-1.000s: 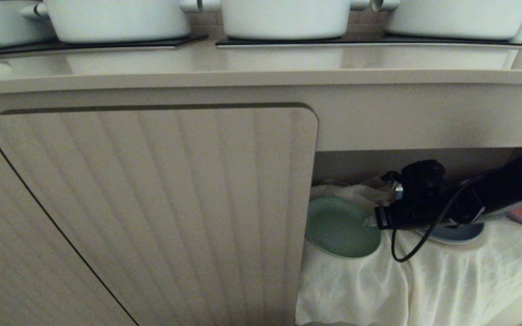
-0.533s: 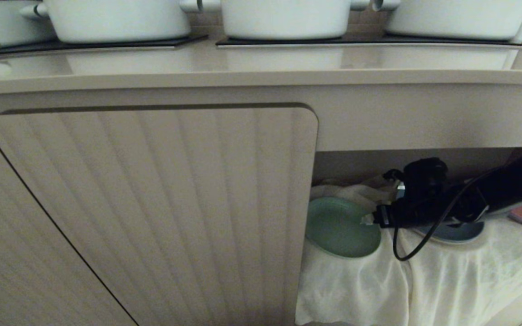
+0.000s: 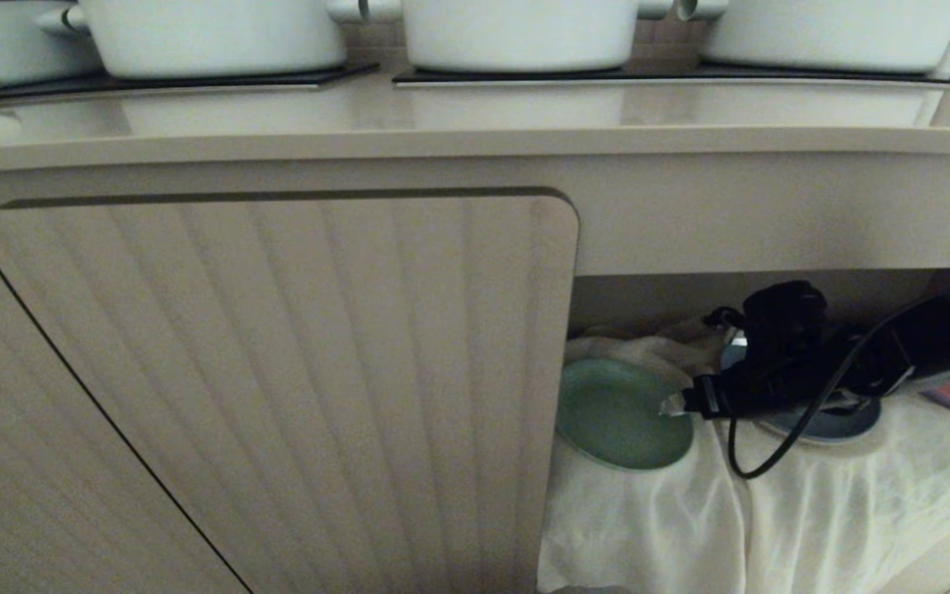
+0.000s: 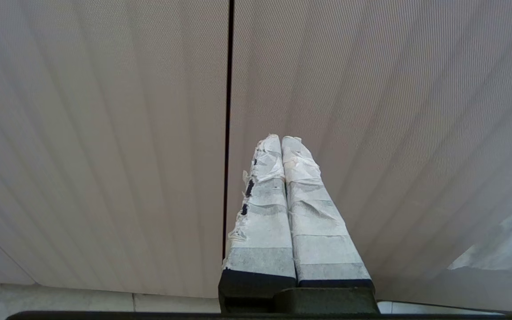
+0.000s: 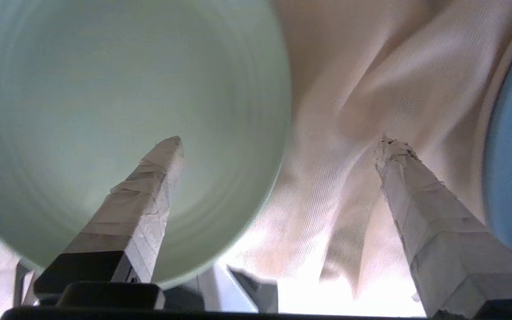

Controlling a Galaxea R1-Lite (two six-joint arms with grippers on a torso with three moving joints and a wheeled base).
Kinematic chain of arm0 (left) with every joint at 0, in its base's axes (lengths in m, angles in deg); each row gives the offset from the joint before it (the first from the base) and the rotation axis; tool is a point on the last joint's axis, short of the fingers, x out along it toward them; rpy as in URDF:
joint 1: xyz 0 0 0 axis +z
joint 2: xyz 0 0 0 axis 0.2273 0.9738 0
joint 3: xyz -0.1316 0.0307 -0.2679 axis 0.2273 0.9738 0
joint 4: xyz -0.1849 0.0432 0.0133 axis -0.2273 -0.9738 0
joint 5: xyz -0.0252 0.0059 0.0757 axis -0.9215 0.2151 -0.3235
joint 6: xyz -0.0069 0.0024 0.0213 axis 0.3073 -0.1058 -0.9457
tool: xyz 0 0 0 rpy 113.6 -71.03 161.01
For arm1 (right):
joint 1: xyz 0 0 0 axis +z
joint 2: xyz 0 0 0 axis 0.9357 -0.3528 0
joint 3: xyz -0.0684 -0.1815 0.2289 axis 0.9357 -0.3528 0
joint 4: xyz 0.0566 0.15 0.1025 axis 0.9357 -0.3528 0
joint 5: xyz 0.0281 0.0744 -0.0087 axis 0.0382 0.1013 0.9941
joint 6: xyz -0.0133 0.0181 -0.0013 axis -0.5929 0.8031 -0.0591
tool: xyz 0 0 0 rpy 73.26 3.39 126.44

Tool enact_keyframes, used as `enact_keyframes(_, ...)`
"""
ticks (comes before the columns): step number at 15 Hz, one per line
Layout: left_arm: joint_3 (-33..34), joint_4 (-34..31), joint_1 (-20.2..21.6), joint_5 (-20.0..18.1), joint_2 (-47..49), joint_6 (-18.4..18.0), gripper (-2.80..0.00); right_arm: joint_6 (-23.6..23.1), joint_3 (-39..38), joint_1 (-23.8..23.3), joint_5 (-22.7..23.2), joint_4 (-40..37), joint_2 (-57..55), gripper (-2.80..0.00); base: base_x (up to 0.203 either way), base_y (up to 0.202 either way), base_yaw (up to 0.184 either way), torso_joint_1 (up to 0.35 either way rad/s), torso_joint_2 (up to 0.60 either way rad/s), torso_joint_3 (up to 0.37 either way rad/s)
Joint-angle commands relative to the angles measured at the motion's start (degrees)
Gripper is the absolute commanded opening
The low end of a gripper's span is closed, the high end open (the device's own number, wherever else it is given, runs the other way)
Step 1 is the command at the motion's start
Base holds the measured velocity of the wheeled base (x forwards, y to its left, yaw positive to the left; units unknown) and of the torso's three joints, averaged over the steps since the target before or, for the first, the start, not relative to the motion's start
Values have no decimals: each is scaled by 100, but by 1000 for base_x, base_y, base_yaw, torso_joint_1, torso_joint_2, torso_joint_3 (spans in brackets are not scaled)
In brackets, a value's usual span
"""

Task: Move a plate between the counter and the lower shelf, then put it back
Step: Pick up the plate in the cupboard

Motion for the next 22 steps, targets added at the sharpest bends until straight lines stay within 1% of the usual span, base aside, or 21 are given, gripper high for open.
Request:
enact_keyframes(1,2,0,0,3,-2,7,-280,3,-71,69,12,-4,77,0,0,0,0,0,0,0)
enact_keyframes(6,-6,0,0,3,-2,7,-280,30,-368,336,20,53,64,0,0,0,0,0,0,0)
enact_keyframes(11,-1,0,0,3,-2,5,-280,29,-301,348,20,63,-19,0,0,0,0,0,0,0)
enact_keyframes(13,2,0,0,3,-2,7,-280,43,-172,348,20,96,-89,0,0,0,0,0,0,0)
enact_keyframes(17,2,0,0,3,-2,-2,-280,222,204,357,29,88,-245,0,0,0,0,0,0,0)
enact_keyframes(22,2,0,0,3,-2,7,-280,209,151,401,20,88,-305,0,0,0,0,0,0,0)
